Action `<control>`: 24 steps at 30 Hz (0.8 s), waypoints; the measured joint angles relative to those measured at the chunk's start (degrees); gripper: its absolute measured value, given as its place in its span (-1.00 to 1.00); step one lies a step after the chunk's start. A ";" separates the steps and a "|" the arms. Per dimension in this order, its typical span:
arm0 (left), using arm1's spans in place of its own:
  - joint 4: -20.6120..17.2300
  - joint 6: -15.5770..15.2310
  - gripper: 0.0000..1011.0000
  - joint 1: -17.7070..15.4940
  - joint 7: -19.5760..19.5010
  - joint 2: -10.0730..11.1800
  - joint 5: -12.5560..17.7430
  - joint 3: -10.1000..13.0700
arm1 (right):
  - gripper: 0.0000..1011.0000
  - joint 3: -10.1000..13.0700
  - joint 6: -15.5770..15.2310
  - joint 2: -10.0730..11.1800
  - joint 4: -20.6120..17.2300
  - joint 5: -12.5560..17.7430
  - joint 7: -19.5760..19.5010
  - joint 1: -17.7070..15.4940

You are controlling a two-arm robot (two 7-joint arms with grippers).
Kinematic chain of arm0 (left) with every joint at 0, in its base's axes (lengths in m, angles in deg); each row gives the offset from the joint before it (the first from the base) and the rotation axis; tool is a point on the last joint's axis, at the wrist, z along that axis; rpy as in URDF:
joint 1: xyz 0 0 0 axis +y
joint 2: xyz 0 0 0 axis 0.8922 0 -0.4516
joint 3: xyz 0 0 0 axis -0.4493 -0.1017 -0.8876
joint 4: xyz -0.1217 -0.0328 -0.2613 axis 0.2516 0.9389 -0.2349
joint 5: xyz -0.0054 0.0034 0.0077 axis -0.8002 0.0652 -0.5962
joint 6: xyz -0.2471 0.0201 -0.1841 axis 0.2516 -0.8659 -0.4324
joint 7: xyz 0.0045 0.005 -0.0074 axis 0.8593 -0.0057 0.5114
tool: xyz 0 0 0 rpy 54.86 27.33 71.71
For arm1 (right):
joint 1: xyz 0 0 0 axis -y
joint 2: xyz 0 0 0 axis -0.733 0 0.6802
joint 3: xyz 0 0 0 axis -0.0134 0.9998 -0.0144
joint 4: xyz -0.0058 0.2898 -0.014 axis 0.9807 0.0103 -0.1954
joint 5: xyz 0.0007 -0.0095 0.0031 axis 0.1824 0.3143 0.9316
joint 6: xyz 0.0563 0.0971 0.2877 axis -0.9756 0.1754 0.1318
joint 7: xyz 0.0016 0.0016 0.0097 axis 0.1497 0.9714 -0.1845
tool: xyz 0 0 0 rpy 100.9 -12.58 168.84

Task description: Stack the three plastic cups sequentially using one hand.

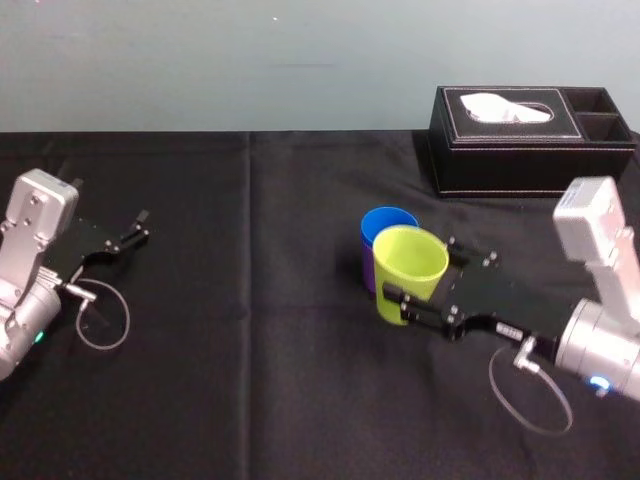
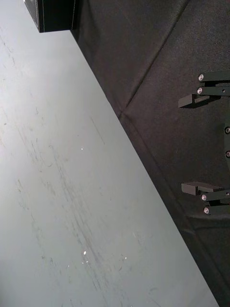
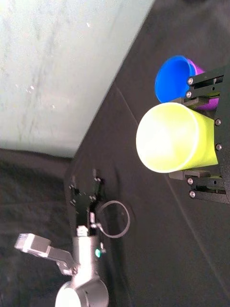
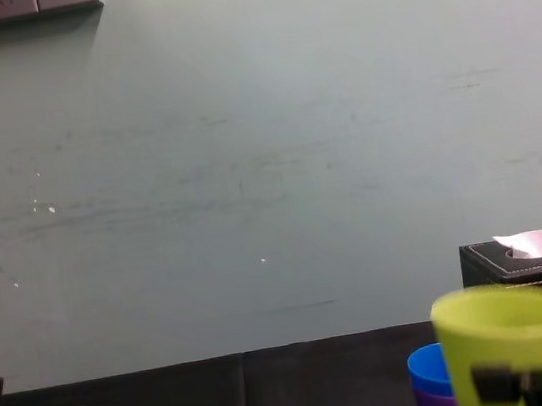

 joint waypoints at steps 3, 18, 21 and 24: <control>0.00 0.00 1.00 0.00 0.00 0.00 0.00 0.00 | 0.45 1.98 -2.18 0.95 -2.59 0.47 -1.46 -0.29; 0.00 0.00 1.00 0.00 0.00 0.00 0.00 0.00 | 0.45 3.31 -4.63 -0.49 -1.01 0.63 -2.98 4.83; 0.00 0.00 1.00 0.00 0.00 0.00 0.00 0.00 | 0.45 2.46 -4.66 -1.30 0.43 0.17 -2.76 6.63; 0.00 0.00 1.00 0.00 0.00 0.00 0.00 0.00 | 0.45 1.85 -4.64 -1.87 1.62 -0.11 -2.41 7.79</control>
